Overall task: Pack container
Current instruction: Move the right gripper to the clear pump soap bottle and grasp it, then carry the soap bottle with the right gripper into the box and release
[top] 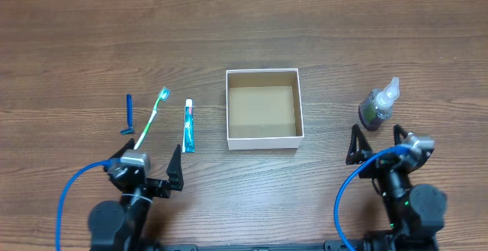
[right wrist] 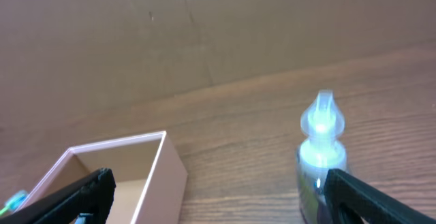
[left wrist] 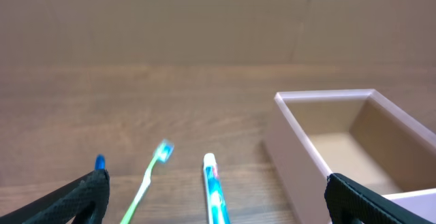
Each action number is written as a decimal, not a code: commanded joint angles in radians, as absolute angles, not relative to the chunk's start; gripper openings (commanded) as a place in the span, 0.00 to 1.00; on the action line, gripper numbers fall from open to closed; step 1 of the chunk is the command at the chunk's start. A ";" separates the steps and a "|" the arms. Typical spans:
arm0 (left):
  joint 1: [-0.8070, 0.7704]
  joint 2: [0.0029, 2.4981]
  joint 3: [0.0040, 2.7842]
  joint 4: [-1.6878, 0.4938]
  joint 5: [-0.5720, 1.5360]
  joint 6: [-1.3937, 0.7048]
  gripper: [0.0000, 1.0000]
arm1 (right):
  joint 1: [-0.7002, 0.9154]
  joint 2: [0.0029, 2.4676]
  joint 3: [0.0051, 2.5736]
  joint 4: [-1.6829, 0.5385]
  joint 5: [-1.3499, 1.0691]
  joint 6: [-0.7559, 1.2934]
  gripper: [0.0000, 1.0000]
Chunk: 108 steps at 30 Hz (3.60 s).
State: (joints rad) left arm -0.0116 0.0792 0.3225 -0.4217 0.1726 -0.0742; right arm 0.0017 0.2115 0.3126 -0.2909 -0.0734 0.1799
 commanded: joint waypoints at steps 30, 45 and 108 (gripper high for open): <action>-0.014 0.974 1.145 -1.047 0.183 -0.093 1.00 | -0.216 1.591 1.523 -1.180 -0.043 0.118 1.00; -0.014 0.975 1.145 -1.023 0.180 -0.094 1.00 | -0.198 1.730 1.486 -1.180 -0.056 -0.012 0.94; -0.014 0.982 1.145 -1.020 0.161 -0.091 1.00 | 0.578 1.765 1.904 -1.081 0.070 0.469 0.04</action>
State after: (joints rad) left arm -0.0116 0.9787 1.1194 -1.0225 0.1608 -0.0795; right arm 0.5739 1.7081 1.8885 -1.1080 0.0444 0.3492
